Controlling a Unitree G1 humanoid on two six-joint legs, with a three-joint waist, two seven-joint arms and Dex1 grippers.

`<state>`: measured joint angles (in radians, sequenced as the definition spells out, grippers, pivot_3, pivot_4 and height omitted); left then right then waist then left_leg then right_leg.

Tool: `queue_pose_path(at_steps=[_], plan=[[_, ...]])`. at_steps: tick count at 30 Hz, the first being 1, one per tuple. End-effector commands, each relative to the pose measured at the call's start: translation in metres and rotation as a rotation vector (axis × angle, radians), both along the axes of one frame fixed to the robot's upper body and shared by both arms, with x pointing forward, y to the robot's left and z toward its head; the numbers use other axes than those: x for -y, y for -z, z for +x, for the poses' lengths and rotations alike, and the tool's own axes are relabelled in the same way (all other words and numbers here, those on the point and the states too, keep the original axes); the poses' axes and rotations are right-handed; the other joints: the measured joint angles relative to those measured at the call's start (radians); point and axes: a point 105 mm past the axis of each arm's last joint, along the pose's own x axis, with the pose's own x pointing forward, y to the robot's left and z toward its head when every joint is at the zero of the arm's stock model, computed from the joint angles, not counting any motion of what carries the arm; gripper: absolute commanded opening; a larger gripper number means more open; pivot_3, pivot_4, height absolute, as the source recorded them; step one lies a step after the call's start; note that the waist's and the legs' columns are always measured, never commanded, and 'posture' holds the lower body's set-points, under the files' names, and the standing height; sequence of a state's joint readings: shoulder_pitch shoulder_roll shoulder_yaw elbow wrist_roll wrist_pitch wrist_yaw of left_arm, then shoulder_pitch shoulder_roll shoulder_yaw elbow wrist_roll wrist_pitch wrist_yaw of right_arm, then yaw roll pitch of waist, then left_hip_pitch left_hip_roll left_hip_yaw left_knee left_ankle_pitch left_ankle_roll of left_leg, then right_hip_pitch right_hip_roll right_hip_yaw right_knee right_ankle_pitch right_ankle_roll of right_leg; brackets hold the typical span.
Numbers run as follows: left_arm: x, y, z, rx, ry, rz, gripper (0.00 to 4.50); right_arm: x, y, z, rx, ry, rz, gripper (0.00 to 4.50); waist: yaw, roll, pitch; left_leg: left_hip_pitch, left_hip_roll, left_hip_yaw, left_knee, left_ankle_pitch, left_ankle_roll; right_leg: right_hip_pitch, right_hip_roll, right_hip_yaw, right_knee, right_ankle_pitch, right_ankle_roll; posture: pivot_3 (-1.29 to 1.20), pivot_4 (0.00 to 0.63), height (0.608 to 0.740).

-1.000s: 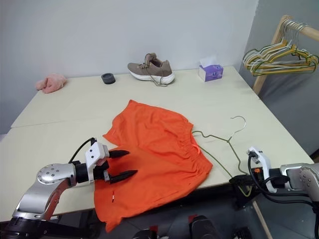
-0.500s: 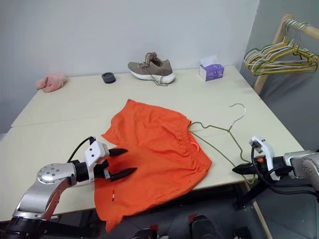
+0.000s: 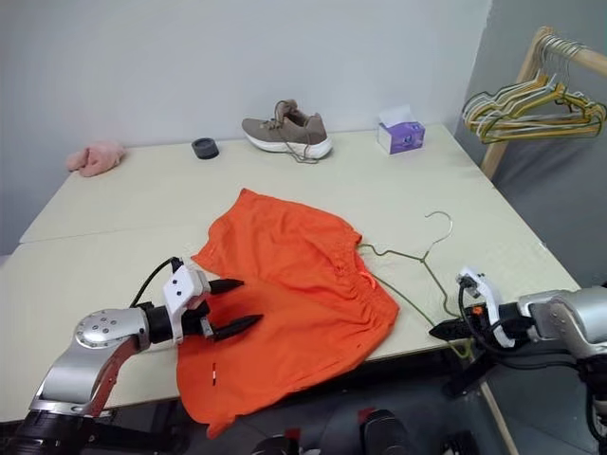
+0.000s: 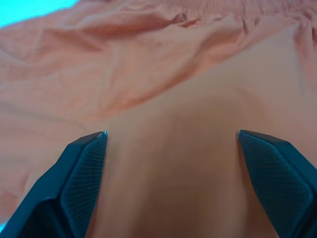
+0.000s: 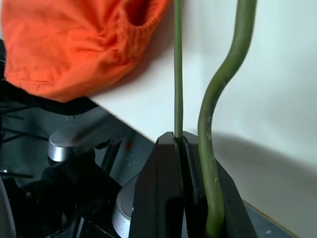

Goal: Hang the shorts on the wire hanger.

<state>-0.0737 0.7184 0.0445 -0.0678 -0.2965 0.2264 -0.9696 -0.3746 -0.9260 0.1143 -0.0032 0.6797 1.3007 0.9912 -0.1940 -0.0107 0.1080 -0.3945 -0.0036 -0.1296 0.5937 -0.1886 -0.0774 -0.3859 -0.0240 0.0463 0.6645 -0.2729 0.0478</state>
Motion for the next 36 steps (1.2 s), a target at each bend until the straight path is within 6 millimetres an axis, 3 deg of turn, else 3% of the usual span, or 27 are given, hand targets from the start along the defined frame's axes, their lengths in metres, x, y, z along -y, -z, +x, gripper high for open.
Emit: queue_pose_path(at_steps=[1,7,16,20,24,30,36], plan=[[0.005,-0.010,0.004,0.048,0.018,0.005,4.45,-0.006,-0.008,0.007,0.000,-0.005,0.019,0.00,0.000,0.000,0.000,0.000,0.000,0.000,0.000,0.000,0.000,0.000,0.000,0.000,0.000,0.000,0.000,-0.17,0.067,0.740],[0.006,-0.011,0.005,0.055,0.022,0.008,4.45,-0.025,-0.014,0.015,-0.063,0.001,0.089,0.00,0.000,0.001,0.000,0.000,0.000,0.000,0.000,0.000,0.000,0.000,0.000,0.000,0.000,0.001,0.001,-0.16,0.060,0.740],[0.007,-0.011,0.004,0.062,0.022,0.008,4.45,-0.049,-0.001,0.032,-0.076,0.059,0.111,0.00,0.001,0.001,-0.001,0.000,0.000,-0.001,0.000,0.000,0.000,0.000,0.001,0.000,0.001,0.003,0.005,-0.14,0.044,0.740],[0.007,-0.012,0.005,0.068,0.020,0.009,4.45,-0.060,-0.014,0.041,-0.089,0.087,0.200,0.00,0.001,0.001,-0.001,0.000,0.000,-0.001,0.001,0.000,0.000,0.000,0.001,0.000,0.002,0.004,0.006,-0.14,0.038,0.740],[0.006,-0.012,0.005,0.069,0.020,0.012,4.45,-0.061,-0.037,0.034,-0.015,-0.041,0.225,0.00,0.007,0.002,-0.001,0.000,0.000,-0.002,0.001,0.000,0.000,0.000,0.001,0.000,0.002,0.004,0.006,-0.14,0.035,0.740],[0.006,-0.012,0.007,0.075,0.023,0.019,4.45,-0.052,-0.038,0.021,0.150,-0.268,0.061,0.00,0.007,0.002,-0.002,-0.002,0.000,-0.002,0.001,0.000,0.000,-0.001,0.001,-0.001,0.000,0.003,0.006,-0.15,0.033,0.740],[0.004,-0.010,0.008,0.079,0.017,0.028,4.45,-0.033,-0.036,0.011,0.223,-0.362,-0.027,0.00,0.005,0.002,-0.002,-0.001,0.000,-0.002,0.001,0.000,0.000,-0.001,0.001,-0.001,0.001,0.004,0.006,-0.16,0.035,0.740]])
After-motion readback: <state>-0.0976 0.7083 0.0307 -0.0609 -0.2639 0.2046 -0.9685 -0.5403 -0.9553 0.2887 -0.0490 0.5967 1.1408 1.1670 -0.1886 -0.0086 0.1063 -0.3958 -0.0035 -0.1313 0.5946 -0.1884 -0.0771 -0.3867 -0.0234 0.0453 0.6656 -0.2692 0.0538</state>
